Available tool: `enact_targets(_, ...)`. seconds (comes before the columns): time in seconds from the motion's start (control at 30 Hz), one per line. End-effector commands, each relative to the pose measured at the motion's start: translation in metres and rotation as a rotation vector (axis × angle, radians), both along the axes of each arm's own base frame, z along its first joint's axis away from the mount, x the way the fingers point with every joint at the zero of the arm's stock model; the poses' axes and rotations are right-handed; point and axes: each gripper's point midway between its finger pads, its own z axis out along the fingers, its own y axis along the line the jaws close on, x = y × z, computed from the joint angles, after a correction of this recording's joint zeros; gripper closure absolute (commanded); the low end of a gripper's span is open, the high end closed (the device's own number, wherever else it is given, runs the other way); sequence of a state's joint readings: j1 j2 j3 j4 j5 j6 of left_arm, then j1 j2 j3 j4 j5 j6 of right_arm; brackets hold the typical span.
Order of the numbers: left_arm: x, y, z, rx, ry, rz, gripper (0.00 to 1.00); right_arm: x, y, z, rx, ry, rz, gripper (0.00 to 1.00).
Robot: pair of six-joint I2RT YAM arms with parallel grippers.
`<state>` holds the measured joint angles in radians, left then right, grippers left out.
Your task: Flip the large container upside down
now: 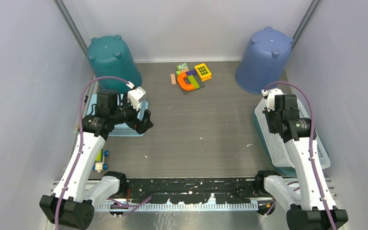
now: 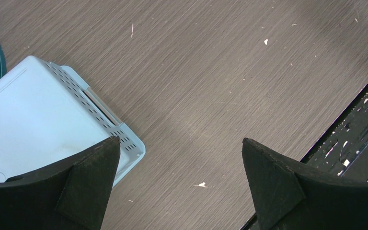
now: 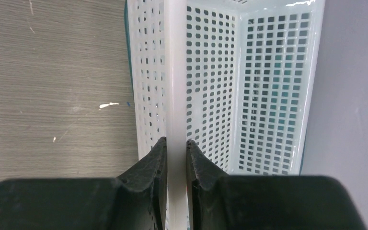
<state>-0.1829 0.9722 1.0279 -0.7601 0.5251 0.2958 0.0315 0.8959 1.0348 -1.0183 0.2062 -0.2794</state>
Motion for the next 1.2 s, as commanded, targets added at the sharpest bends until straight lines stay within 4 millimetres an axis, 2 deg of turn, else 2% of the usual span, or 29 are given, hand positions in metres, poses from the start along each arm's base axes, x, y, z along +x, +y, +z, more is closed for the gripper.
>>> enact_targets(0.0,0.001,-0.003,0.009,-0.013,-0.046,-0.020,0.00,0.005,-0.013,0.041,-0.044,-0.149,-0.068,0.99)
enact_targets(0.23,0.001,-0.003,0.009,-0.016,-0.048,-0.021,0.00,0.007,-0.019,0.070,-0.073,-0.226,-0.081,0.99)
enact_targets(0.47,0.000,-0.003,0.009,-0.016,-0.050,-0.022,0.00,0.013,-0.011,0.108,-0.036,-0.318,-0.052,0.99)
enact_targets(0.63,0.000,-0.004,0.009,-0.017,-0.050,-0.026,0.00,0.019,0.008,0.127,0.058,-0.344,0.005,0.99)
enact_targets(0.93,0.000,-0.004,0.009,-0.018,-0.049,-0.028,0.00,0.027,0.055,0.143,0.261,-0.327,0.177,0.99)
enact_targets(1.17,0.000,-0.005,0.009,-0.022,-0.049,-0.032,0.00,0.028,0.076,0.168,0.346,-0.362,0.254,0.99)
